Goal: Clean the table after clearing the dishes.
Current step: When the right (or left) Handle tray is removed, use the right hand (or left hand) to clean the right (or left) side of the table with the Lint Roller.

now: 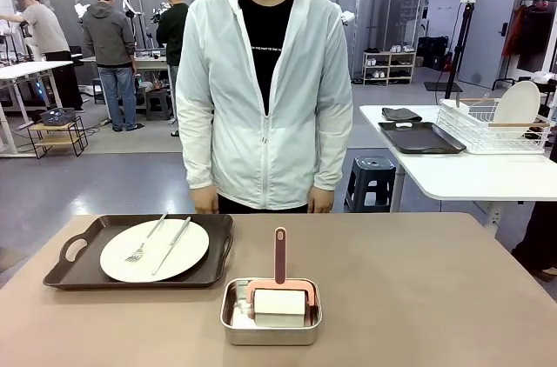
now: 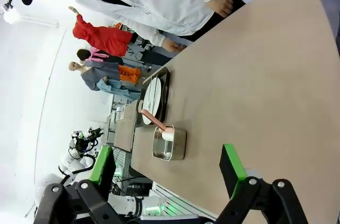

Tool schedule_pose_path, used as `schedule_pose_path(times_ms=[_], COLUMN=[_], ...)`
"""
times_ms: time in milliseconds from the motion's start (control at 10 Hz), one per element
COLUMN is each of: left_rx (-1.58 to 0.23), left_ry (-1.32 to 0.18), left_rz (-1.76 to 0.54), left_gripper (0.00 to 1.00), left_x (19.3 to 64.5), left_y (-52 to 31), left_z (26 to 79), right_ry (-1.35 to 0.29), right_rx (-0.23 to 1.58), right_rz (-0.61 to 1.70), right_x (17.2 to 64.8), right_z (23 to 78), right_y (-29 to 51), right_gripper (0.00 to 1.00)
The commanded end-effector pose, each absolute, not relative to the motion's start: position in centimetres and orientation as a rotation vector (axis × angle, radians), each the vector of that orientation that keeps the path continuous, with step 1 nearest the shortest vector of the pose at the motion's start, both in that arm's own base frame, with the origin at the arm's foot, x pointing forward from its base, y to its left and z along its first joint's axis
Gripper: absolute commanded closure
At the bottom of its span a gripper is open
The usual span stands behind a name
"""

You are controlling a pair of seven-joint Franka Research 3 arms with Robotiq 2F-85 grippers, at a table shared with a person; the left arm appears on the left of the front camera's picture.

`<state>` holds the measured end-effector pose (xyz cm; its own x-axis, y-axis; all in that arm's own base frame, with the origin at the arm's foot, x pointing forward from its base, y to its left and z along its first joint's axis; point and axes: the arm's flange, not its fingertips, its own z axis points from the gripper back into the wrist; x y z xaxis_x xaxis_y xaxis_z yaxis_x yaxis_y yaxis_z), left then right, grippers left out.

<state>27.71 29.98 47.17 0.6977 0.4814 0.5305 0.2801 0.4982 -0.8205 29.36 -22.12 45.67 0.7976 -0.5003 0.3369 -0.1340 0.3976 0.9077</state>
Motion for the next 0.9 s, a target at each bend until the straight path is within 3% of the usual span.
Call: schedule_pose_path(times_ms=[0, 800], left_rx=[-1.076, -1.076], left_ry=[-0.836, -0.836], left_rz=[0.138, 0.138], left_gripper=[0.0, 0.0], left_x=[27.53, 27.53], left_y=[30.1, 30.1], left_z=[47.42, 47.42], right_ry=[-0.647, -0.647], right_rx=[1.164, 1.164], right_rz=[-0.233, -0.233], right_x=[29.48, 29.48], right_z=[45.9, 45.9], right_y=[-22.24, -22.24], right_gripper=[0.0, 0.0])
